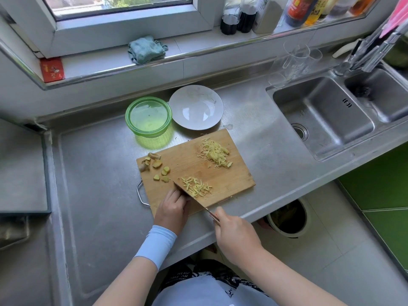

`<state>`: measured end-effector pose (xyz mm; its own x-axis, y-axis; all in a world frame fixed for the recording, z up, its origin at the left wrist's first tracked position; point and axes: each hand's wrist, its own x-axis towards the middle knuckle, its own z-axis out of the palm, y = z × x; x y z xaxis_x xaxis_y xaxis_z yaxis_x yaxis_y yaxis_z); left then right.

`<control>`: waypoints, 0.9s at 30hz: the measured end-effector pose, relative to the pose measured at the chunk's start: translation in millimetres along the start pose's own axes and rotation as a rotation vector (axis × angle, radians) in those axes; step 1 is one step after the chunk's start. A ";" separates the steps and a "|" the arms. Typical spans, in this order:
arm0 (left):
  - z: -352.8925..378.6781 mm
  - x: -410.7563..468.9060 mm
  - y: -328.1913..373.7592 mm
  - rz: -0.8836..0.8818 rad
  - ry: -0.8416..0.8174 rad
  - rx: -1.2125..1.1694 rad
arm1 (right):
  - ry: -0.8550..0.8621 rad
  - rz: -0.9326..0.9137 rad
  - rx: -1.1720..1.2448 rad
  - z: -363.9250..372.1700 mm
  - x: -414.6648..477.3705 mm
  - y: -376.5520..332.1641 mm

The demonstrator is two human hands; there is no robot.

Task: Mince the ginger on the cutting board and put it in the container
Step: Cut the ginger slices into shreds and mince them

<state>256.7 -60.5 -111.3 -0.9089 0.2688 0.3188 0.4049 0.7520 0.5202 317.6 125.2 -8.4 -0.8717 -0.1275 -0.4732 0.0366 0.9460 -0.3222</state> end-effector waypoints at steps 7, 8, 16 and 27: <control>1.3 -5.0 -2.7 -0.025 -0.033 0.002 | 0.023 -0.030 0.045 -0.7 15.5 -9.3; 0.7 -4.8 -1.5 -0.026 -0.026 0.006 | 0.023 -0.029 0.054 -1.1 11.7 -7.2; 3.0 -4.9 -1.0 -0.007 0.001 0.028 | 0.005 -0.012 0.021 1.2 2.2 0.4; 2.5 -3.6 -0.9 -0.019 -0.001 0.051 | 0.019 -0.017 0.042 -0.2 -4.8 2.9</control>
<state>259.3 -60.7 -114.9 -0.9163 0.2553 0.3085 0.3824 0.7866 0.4848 321.7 128.5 -6.8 -0.8815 -0.1370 -0.4518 0.0422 0.9302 -0.3646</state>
